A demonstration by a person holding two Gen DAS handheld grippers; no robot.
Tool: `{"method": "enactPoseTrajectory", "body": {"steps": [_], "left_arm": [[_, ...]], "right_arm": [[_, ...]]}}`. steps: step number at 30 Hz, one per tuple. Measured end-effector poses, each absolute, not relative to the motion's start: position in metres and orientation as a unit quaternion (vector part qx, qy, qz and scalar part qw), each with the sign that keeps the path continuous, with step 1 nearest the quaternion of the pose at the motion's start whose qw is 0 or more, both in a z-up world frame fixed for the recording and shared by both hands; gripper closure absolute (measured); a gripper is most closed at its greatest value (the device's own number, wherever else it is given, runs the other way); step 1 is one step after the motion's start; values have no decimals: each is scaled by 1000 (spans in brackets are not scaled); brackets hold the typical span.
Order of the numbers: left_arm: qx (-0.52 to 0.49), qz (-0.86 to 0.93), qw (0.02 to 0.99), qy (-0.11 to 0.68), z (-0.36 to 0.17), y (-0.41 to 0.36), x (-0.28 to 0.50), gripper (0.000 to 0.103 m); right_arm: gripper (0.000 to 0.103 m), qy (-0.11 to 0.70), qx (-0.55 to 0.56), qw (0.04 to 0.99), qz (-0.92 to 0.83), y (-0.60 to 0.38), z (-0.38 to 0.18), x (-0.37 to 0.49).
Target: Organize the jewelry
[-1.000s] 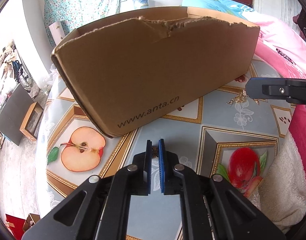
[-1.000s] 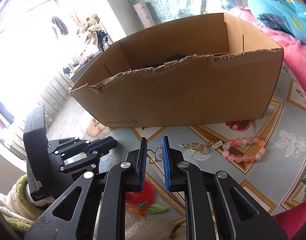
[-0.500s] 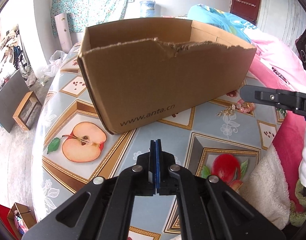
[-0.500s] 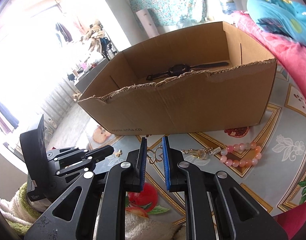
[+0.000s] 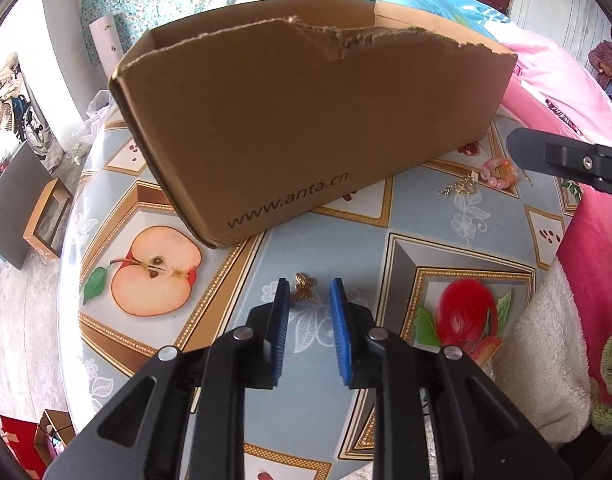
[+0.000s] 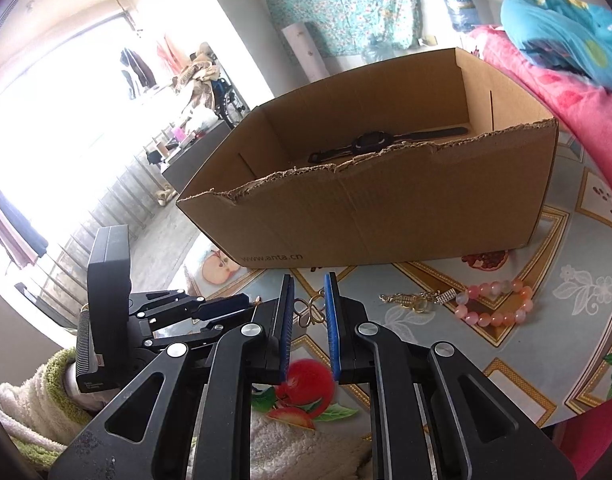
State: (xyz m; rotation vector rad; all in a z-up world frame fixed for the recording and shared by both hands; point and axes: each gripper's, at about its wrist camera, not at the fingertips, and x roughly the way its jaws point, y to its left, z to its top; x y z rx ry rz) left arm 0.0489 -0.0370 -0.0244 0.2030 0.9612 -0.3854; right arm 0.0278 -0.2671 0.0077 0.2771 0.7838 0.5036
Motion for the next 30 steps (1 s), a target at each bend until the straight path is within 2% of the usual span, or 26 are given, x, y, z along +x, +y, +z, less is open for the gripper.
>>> {"method": "enactPoseTrajectory", "body": {"steps": [2, 7, 12, 22, 30], "left_arm": [[111, -187, 857, 467, -24, -41, 54, 84], [121, -197, 840, 492, -22, -44, 67, 97], [141, -199, 832, 498, -22, -51, 70, 97], [115, -204, 842, 487, -23, -59, 64, 97], [59, -249, 869, 423, 31, -49, 40, 97]], "right_arm": [[90, 377, 137, 883, 243, -269, 6, 29], [90, 381, 149, 878, 249, -271, 0, 36], [90, 383, 156, 875, 251, -273, -3, 41], [90, 380, 149, 879, 244, -274, 0, 38], [90, 350, 137, 895, 241, -274, 26, 29]]}}
